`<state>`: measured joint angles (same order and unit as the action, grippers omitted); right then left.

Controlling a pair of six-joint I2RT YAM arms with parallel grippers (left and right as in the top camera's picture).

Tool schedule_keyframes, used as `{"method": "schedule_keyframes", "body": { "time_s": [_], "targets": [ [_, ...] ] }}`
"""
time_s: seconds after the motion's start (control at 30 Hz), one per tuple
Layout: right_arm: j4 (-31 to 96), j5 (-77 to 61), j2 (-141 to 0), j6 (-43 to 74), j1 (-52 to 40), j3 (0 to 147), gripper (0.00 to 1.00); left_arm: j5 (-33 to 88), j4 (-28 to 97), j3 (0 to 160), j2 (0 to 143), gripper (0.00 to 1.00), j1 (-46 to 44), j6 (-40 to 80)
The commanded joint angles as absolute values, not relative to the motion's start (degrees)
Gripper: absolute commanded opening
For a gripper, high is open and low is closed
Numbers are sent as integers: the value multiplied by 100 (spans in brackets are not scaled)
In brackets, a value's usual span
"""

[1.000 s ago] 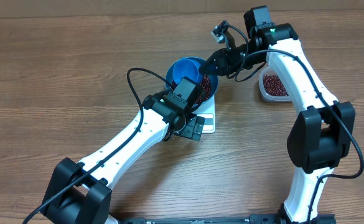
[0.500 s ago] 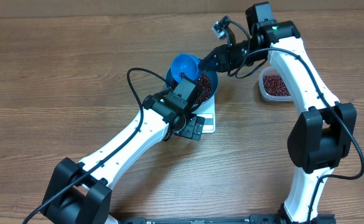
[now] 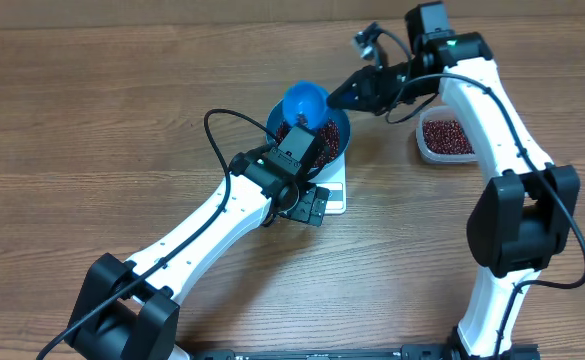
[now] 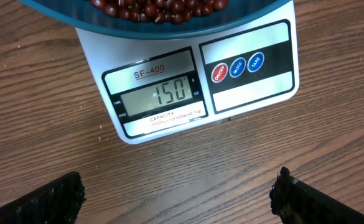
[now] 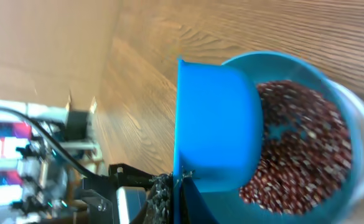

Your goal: Scoop item into bowl and weigh 150g on scale

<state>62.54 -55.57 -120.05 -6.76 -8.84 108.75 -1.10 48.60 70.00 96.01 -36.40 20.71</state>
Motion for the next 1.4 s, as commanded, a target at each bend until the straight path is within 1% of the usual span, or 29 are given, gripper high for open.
{"method": "schedule_keyframes", "body": {
  "time_s": [0.0,0.17,0.53,0.7,0.83,1.03,1.27,1.37],
  "targets": [
    [6226,-5752,-11673,174,-541,11076,4,-169,4856,6945,9487,100,-3662,2123],
    [6204,-6810,-11664,196,-130,11076,4,-169,4856,6945,9487,100,-3662,2123],
    [6278,-6803,-11664,193,742,11076,4,-169,4856,6945,9487,99,-3662,2123],
    [6451,-5922,-11664,187,1184,11076,4,-169,4856,6945,9487,100,-3662,2123],
    [6746,-5085,-11666,-64,1435,11074,4,-172,4856,6945,9487,100,-3662,2123],
    [7308,-4777,-11671,-915,1793,11069,4,-172,4856,6945,9487,100,-3662,2123],
    [7588,-3732,-11681,-915,2073,11061,4,-172,4856,6945,9487,100,-3662,2123],
    [7738,-3448,-11681,-1107,2082,11059,4,-169,4856,6945,9487,100,-3662,2123]
  ]
}}
